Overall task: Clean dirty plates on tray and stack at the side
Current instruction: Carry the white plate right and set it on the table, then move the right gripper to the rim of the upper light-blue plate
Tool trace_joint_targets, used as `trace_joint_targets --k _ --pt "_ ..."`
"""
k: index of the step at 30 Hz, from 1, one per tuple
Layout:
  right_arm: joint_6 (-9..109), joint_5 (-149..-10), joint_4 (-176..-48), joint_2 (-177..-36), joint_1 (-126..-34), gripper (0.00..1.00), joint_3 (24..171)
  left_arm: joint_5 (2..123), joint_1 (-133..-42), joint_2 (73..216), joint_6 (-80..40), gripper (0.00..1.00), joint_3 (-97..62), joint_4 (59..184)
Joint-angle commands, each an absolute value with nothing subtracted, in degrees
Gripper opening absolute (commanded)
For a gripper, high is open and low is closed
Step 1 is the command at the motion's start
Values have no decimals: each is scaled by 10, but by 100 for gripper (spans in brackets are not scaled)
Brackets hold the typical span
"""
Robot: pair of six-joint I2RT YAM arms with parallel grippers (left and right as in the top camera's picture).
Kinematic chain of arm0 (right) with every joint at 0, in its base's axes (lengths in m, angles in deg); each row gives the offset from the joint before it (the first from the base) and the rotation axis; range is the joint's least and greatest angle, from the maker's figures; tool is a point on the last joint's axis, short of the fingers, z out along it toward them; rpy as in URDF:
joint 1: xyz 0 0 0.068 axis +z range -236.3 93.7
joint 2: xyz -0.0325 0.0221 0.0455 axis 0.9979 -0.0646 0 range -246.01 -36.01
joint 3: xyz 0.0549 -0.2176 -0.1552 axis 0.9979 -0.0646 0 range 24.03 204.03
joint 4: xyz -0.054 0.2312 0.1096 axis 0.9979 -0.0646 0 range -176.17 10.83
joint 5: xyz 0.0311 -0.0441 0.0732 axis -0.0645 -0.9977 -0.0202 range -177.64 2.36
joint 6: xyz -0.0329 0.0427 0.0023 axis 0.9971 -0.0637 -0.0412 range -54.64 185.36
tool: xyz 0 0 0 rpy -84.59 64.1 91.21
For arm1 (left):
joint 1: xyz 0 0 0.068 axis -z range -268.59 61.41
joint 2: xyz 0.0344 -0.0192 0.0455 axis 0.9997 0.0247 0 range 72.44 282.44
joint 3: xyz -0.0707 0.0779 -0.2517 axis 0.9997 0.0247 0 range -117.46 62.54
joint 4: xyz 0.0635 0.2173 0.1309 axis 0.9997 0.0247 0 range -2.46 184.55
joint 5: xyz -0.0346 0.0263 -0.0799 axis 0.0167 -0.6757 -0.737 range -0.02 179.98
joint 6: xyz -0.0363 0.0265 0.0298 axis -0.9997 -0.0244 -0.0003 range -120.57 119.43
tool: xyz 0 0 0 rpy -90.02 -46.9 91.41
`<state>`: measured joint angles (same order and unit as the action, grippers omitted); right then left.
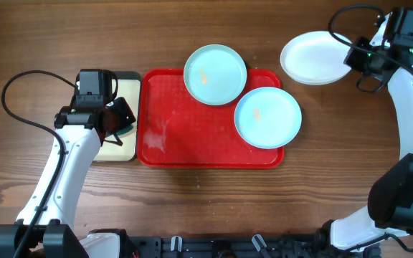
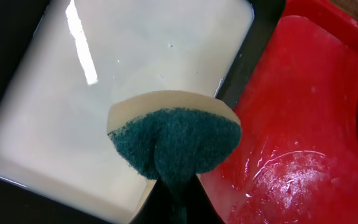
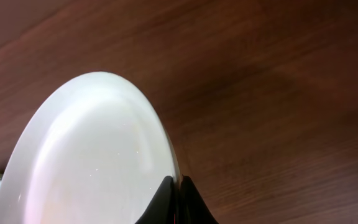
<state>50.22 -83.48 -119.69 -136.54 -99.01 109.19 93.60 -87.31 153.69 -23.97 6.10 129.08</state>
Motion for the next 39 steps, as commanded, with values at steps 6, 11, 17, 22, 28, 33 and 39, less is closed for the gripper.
trace_joint_targets --k 6,11,17,22,28,33,39 --pt "486 -853 -1180 -1418 -1011 4 1088 950 -871 1529 -232 4 64 1291" --pt "473 -853 -1158 -1465 -1025 4 1088 950 -871 1529 -232 4 64 1291" --pt "474 -853 -1164 -1519 -1025 4 1088 950 -871 1529 -233 4 64 1291" --pt "481 -853 -1177 -1524 -1025 4 1088 950 -871 1529 -233 4 64 1291" --pt "488 -802 -1199 -1521 -1025 41 1108 950 -871 1529 -233 4 64 1290" --pt "532 -748 -1263 -1516 -1016 54 1173 950 -871 1529 -233 4 64 1289" --pt "578 -681 -1298 -1516 -962 59 1218 950 -871 1529 -233 4 64 1289"
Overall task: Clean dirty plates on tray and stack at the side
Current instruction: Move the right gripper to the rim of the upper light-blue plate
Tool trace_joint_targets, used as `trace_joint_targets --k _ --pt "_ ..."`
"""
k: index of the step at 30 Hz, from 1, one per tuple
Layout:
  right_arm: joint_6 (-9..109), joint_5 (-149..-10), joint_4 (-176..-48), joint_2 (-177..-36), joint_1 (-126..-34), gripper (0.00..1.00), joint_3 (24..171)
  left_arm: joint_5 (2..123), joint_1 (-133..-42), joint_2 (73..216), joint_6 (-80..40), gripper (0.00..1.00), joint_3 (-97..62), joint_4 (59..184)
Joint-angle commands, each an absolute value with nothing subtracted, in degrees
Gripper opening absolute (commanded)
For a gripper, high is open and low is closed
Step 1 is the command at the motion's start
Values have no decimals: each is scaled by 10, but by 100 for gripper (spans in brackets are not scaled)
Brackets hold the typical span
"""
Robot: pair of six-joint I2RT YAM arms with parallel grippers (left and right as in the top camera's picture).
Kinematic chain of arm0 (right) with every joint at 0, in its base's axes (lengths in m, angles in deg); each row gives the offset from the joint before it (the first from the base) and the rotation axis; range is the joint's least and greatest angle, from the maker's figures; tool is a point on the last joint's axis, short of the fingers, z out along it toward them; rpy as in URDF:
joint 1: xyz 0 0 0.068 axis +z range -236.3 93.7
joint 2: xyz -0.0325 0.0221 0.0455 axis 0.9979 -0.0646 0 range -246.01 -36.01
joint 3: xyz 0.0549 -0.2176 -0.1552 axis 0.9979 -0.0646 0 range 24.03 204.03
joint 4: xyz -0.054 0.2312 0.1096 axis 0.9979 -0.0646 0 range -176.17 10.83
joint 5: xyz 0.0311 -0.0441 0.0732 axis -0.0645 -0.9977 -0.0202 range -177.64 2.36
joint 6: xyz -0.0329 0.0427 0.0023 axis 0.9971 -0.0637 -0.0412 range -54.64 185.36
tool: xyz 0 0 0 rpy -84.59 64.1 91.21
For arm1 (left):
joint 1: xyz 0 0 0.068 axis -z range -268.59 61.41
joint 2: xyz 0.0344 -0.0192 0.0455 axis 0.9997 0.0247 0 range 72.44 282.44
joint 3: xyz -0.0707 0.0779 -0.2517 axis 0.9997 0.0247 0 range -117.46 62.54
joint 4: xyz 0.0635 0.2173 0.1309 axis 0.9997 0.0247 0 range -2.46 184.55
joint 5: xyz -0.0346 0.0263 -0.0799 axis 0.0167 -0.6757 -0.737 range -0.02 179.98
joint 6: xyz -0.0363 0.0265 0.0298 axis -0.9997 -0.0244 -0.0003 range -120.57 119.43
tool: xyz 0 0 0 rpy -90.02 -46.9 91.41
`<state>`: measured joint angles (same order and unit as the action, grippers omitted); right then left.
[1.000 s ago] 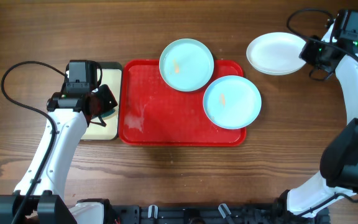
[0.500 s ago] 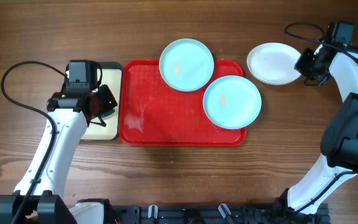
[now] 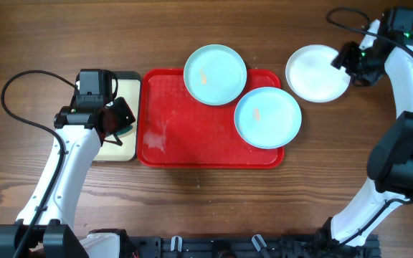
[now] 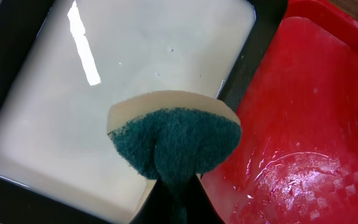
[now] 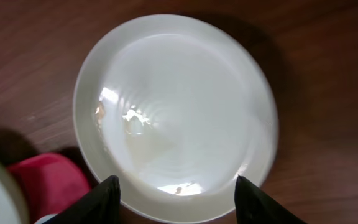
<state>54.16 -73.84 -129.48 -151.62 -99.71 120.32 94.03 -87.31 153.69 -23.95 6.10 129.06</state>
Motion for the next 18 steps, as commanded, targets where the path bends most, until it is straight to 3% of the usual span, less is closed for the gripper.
trace_joint_targets --k 1,5,11,18 --pt "578 -676 -1297 -1516 -944 58 1218 950 -871 1529 -233 4 64 1289" --pt "609 -688 -1274 -1517 -863 59 1218 950 -871 1529 -233 4 64 1291" --pt "609 -829 -1227 -1521 -759 59 1206 950 -871 1529 -233 4 64 1298" --pt "608 -842 -1152 -1549 -713 58 1171 950 -871 1529 -233 4 64 1302"
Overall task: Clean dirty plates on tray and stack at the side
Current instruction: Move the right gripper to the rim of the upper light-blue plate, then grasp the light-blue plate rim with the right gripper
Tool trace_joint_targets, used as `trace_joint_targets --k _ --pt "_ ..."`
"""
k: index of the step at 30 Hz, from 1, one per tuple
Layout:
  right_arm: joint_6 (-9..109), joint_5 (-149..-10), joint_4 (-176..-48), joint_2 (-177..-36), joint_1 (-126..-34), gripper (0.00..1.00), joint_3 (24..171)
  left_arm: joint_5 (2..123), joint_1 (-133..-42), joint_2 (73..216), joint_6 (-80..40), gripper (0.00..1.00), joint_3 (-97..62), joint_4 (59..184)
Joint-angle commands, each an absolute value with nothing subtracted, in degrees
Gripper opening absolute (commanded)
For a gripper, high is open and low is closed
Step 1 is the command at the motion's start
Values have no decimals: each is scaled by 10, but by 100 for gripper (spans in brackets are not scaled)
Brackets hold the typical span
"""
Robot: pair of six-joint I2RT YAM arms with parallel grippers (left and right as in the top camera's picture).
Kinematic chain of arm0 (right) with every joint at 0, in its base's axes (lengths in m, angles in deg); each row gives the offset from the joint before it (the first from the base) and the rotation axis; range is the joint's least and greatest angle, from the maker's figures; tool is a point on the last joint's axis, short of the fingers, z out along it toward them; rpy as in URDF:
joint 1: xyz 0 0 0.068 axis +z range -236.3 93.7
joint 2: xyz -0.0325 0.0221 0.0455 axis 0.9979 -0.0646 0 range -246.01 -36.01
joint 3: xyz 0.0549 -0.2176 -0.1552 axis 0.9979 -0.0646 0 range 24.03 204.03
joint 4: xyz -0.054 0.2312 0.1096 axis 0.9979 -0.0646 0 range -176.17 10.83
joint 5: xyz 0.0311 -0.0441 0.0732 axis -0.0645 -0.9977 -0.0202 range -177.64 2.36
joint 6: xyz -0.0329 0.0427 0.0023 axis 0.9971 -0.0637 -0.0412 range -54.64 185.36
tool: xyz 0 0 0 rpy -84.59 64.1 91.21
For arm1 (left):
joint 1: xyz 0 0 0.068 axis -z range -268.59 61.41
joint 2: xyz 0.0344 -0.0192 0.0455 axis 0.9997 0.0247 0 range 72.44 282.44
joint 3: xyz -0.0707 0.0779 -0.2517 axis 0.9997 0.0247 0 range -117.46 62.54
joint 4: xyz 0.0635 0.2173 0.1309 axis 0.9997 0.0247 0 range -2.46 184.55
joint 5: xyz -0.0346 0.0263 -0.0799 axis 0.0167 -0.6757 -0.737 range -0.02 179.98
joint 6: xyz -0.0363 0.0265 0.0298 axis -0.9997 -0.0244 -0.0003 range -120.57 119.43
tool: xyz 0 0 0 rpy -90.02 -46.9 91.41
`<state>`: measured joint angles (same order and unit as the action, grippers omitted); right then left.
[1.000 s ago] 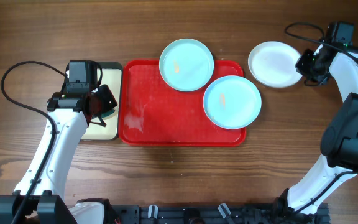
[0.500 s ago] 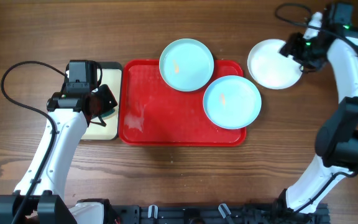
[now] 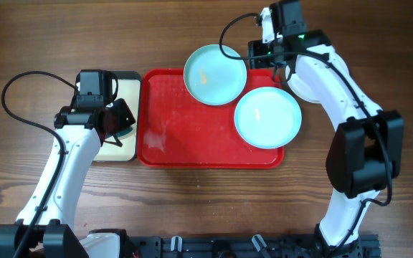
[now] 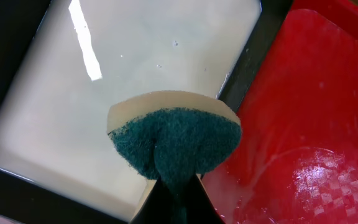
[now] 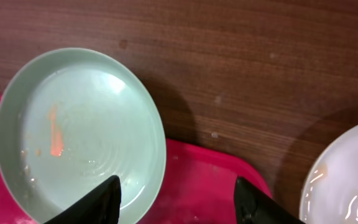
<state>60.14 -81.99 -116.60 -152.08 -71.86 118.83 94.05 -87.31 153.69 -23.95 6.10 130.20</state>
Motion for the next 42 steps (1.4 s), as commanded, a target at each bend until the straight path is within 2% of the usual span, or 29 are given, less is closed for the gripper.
trace_joint_targets --k 1,7,16,26,42 --pt "607 -839 -1147 -1560 -712 57 1168 950 -871 1529 -233 4 64 1302" --pt "607 -756 -1141 -1596 -711 51 1165 950 -871 1529 -233 4 64 1302" --pt "575 -751 -1152 -1596 -699 34 1164 950 -871 1529 -233 4 64 1302" --pt "574 -751 -1159 -1596 -678 5 1164 950 -871 1529 -233 4 64 1302" --pt "562 -751 -1165 -1596 -650 4 1164 950 -871 1529 -233 4 64 1302"
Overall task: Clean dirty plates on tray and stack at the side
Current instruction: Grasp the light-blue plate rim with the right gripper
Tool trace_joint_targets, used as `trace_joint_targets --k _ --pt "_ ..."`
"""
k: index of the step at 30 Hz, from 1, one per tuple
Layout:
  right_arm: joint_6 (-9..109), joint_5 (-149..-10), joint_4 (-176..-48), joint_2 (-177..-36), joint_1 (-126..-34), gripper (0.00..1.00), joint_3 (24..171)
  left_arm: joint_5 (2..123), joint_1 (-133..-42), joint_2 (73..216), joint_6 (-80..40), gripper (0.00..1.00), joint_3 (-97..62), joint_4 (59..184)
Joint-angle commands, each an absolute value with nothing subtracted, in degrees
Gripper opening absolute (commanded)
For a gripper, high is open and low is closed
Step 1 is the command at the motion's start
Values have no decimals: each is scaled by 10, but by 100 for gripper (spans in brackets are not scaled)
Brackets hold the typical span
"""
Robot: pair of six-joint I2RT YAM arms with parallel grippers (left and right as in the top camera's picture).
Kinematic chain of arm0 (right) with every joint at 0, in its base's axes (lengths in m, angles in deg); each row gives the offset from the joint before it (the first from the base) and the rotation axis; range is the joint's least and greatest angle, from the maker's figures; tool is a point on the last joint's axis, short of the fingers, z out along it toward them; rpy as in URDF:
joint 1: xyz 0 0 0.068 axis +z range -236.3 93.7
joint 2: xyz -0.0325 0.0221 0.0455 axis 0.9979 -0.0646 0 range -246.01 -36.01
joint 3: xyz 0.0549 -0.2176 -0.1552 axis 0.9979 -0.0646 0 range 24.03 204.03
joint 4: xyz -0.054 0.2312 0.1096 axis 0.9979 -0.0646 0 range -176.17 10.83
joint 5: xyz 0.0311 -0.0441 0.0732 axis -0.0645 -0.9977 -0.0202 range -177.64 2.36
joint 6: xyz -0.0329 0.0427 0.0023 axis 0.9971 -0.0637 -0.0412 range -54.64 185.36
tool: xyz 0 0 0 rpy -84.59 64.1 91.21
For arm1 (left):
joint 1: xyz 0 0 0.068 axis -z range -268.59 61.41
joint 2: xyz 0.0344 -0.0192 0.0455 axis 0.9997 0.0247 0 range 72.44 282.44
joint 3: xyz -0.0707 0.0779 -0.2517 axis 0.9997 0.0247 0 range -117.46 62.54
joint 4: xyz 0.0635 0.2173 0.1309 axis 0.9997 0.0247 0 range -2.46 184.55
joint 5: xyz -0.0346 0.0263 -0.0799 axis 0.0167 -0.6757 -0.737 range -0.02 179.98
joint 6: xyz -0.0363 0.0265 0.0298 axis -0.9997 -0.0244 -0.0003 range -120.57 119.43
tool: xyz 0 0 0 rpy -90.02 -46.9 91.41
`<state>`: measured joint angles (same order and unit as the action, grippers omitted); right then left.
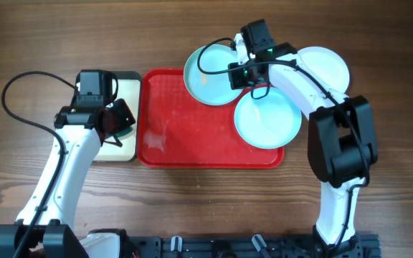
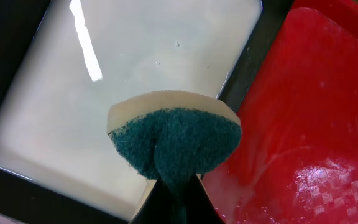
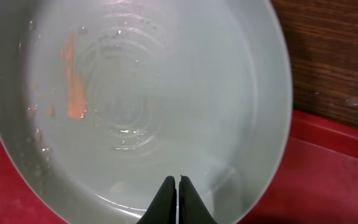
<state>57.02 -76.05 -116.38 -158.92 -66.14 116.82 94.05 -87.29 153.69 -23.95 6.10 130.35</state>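
Two pale blue plates rest on the red tray point(image 1: 185, 136). The upper plate point(image 1: 210, 75) point(image 3: 135, 93) carries an orange smear point(image 3: 73, 81); the lower plate point(image 1: 267, 122) has a fainter one. My right gripper point(image 1: 236, 74) point(image 3: 177, 180) is shut just over the upper plate's right inner side, nothing between its fingers. A white plate point(image 1: 328, 64) lies flat on the table at the right. My left gripper point(image 1: 124, 125) point(image 2: 174, 183) is shut on a green-and-cream sponge point(image 2: 174, 140), hanging over the tub's right edge.
A black tub point(image 1: 115, 147) of cream soapy water point(image 2: 104, 93) stands against the tray's left side. Wet patches shine on the tray's left half point(image 2: 316, 180). Brown wooden table point(image 1: 192, 208) lies all round.
My right gripper was open above the table between the upper blue plate and the white plate. It is now shut and low over the blue plate's right side. The left arm has not moved.
My right gripper first held the white plate tilted by its rim at the back right. Then the plate lay flat on the table with the gripper open above it. The gripper then stood open near the upper blue plate, and now shut over it. The left kept the sponge over the tub.
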Motion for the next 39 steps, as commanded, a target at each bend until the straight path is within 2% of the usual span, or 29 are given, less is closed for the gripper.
trace_joint_targets --k 1,22,35,37,39 --pt "561 -751 -1165 -1596 -646 4 1164 950 -871 1529 -233 4 64 1302" --pt "557 -751 -1215 -1596 -561 4 1164 950 -871 1529 -233 4 64 1304" --pt "547 -712 -1239 -1596 -555 4 1165 950 -871 1529 -232 4 64 1304" --pt "547 -713 -1237 -1596 -555 6 1165 950 -871 1529 -232 4 64 1304" --pt "547 -713 -1230 -1596 -555 15 1166 950 -871 1529 -232 4 64 1304"
